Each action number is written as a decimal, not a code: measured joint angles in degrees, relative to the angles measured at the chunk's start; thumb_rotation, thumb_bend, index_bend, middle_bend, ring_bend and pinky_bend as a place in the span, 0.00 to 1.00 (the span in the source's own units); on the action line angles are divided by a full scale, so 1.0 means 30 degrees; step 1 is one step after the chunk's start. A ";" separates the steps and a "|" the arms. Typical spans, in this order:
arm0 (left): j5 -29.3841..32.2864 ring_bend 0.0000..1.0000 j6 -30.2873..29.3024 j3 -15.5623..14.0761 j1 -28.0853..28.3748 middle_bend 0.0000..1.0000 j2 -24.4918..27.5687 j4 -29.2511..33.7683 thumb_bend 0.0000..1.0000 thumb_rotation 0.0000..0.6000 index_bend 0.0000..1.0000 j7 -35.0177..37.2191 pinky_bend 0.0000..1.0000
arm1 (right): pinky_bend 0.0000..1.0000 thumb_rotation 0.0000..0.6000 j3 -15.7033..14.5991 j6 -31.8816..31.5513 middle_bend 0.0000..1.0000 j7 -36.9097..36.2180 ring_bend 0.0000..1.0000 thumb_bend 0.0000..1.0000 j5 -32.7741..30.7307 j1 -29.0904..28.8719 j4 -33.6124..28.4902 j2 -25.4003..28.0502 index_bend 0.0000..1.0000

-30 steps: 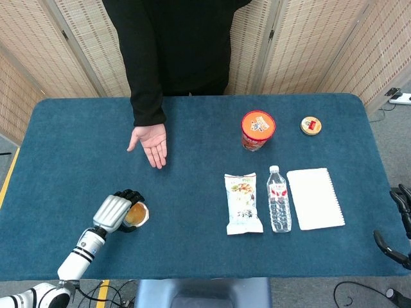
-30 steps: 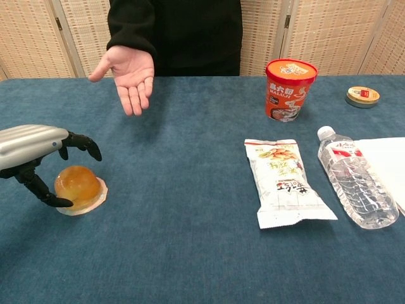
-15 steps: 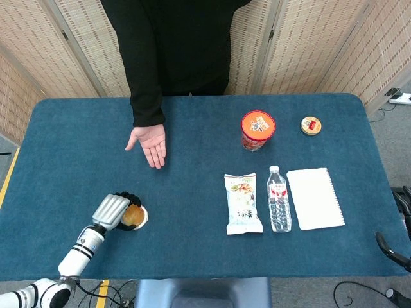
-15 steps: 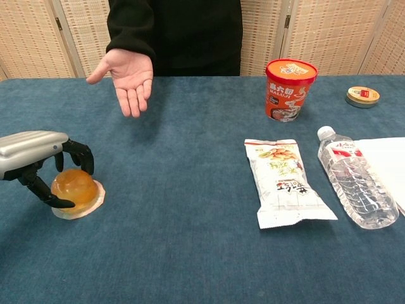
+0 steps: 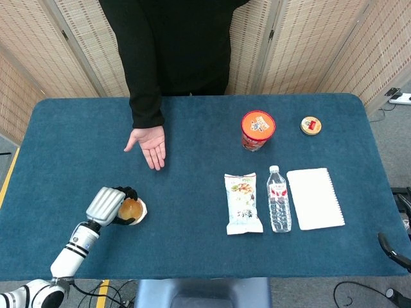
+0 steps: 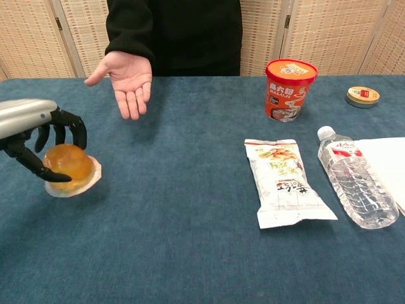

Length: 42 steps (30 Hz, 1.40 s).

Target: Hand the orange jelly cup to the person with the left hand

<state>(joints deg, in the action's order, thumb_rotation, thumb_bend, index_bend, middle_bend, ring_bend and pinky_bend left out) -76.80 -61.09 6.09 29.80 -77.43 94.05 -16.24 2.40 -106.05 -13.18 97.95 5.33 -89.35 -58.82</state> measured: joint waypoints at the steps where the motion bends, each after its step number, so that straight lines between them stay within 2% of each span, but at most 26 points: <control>1: 0.0130 0.53 -0.0204 0.0179 0.0031 0.72 0.0358 0.0709 0.24 1.00 0.63 -0.0681 0.63 | 0.00 1.00 -0.0002 0.0094 0.00 0.0014 0.00 0.26 -0.0014 -0.0037 -0.0003 0.0019 0.00; 6: 0.1014 0.53 -0.0947 0.1198 0.0378 0.71 0.1804 0.4543 0.24 1.00 0.63 -0.3526 0.63 | 0.00 1.00 -0.0008 0.1013 0.00 0.0218 0.00 0.26 -0.0190 -0.0373 -0.0181 0.0234 0.00; 9: 0.2436 0.53 -0.0996 0.2014 0.1011 0.71 0.2414 0.6703 0.24 1.00 0.63 -0.5367 0.63 | 0.00 1.00 0.0017 0.1384 0.00 0.0101 0.00 0.26 -0.0447 -0.0521 -0.0301 0.0423 0.00; 15: 0.6491 0.53 0.0141 0.3618 0.3370 0.72 0.3060 0.7676 0.24 1.00 0.63 -0.6740 0.63 | 0.00 1.00 0.0090 0.1189 0.00 -0.0503 0.00 0.26 -0.0635 -0.0435 -0.0295 0.0579 0.00; 17: 0.7730 0.53 0.0767 0.3966 0.4431 0.72 0.3158 0.7568 0.24 1.00 0.63 -0.7171 0.63 | 0.00 1.00 0.0100 0.1105 0.00 -0.0591 0.00 0.26 -0.0684 -0.0368 -0.0272 0.0587 0.00; 20: 0.8551 0.53 0.1539 0.4167 0.5725 0.72 0.3082 0.6820 0.24 1.00 0.63 -0.7680 0.63 | 0.00 1.00 0.0084 0.0934 0.00 -0.0599 0.00 0.26 -0.0595 -0.0293 -0.0273 0.0565 0.00; 27: 0.8692 0.53 0.3329 0.4281 0.7590 0.72 0.2450 0.3558 0.24 1.00 0.63 -0.7359 0.63 | 0.00 1.00 0.0004 0.0722 0.00 -0.0087 0.00 0.26 -0.0215 -0.0225 -0.0152 0.0402 0.00; 33: 0.7839 0.52 0.5073 0.4157 0.8579 0.71 0.1780 -0.0276 0.24 1.00 0.61 -0.5427 0.63 | 0.00 1.00 0.0016 0.0748 0.00 0.1053 0.00 0.26 -0.0068 -0.0228 -0.0234 0.0094 0.00; 35: 0.7224 0.49 0.5648 0.4087 0.8861 0.66 0.1503 -0.1671 0.24 1.00 0.55 -0.4390 0.63 | 0.00 1.00 0.0079 0.0942 0.00 0.1386 0.00 0.26 -0.0249 -0.0279 -0.0368 0.0034 0.00; 37: 0.6610 0.39 0.6300 0.3957 0.9149 0.50 0.1316 -0.2752 0.18 1.00 0.36 -0.3409 0.59 | 0.00 1.00 0.0198 0.1192 0.00 0.1664 0.00 0.26 -0.0585 -0.0356 -0.0536 -0.0009 0.00; 40: 0.6543 0.24 0.6910 0.3794 0.9406 0.33 0.1319 -0.3146 0.11 1.00 0.14 -0.2876 0.48 | 0.00 1.00 0.0318 0.1599 0.00 0.1911 0.00 0.26 -0.0898 -0.0496 -0.0736 -0.0012 0.00; 42: 0.6966 0.15 0.6941 0.3688 0.9495 0.24 0.1460 -0.2917 0.10 1.00 0.06 -0.2846 0.42 | 0.00 1.00 0.0335 0.1775 0.00 0.1908 0.00 0.26 -0.0950 -0.0578 -0.0815 0.0068 0.00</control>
<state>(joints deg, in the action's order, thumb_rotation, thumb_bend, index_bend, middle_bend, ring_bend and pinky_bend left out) -55.90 -40.27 17.16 58.28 -73.05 85.30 -24.78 3.40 -100.72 -7.46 95.10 3.59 -91.79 -58.62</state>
